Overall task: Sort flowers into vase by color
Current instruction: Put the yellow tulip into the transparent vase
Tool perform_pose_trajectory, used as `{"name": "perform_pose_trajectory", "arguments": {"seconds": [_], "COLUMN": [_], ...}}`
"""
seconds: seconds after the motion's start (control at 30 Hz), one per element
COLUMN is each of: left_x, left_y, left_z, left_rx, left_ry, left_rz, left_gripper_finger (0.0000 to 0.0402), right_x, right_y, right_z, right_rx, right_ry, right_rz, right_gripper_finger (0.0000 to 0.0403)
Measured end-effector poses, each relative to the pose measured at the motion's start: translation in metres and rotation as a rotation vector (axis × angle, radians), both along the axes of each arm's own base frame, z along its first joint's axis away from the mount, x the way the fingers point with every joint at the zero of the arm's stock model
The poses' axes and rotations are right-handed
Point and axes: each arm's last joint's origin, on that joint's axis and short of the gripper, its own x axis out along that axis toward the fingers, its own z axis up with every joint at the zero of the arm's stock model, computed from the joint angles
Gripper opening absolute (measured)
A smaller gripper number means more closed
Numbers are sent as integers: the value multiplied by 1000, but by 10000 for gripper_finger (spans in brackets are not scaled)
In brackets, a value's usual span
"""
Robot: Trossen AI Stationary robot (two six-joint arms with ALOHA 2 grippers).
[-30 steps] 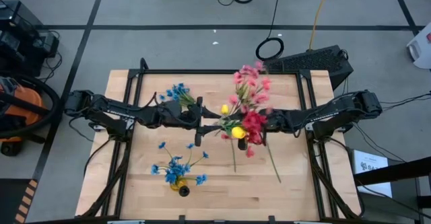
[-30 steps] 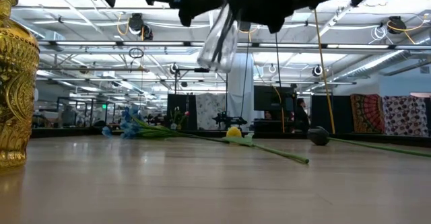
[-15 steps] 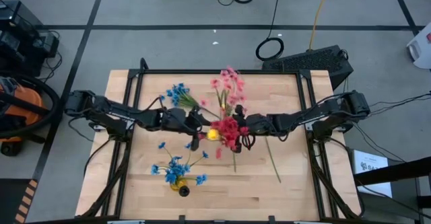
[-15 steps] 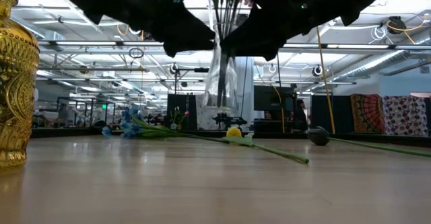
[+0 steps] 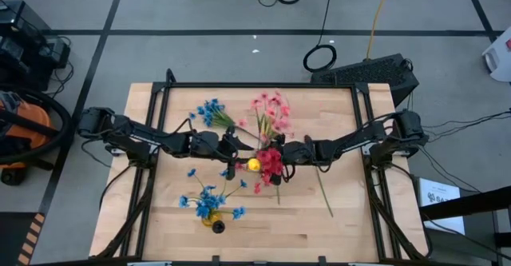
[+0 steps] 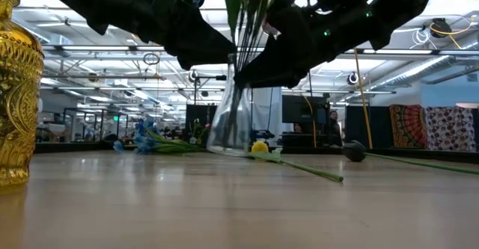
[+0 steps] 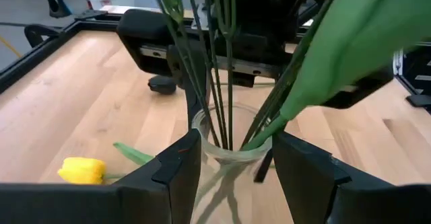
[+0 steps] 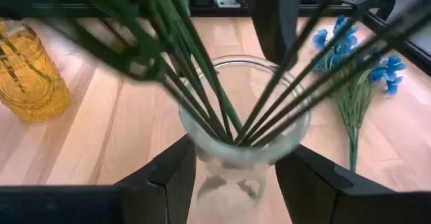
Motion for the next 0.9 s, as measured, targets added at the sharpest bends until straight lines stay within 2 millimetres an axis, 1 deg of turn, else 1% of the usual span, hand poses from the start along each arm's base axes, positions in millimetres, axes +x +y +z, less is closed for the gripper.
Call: {"name": "perform_pose_trajectory", "arguments": {"seconds": [0.1, 0.27, 0.43, 0.63, 0.9], "left_x": [1, 2, -1, -1, -1], "left_y": [0, 0, 6, 9, 9], "left_z": [-3, -9, -15, -14, -14], "left_rx": [0, 5, 16, 11, 14], "left_ry": [9, 36, 54, 47, 47], "left_rz": [0, -2, 30, 47, 47], "left_gripper_finger": [185, 185, 185, 185, 185], "right_x": [0, -3, -3, -3, -3], "right_y": [0, -1, -5, -7, -7], "right_z": [-1, -6, -6, -7, -7], "right_rx": [-13, -82, -70, -30, -72], "right_ry": [13, 77, 85, 84, 93], "right_rz": [4, 26, 12, -16, 11], "right_gripper_finger": [180, 180, 180, 180, 181]}}
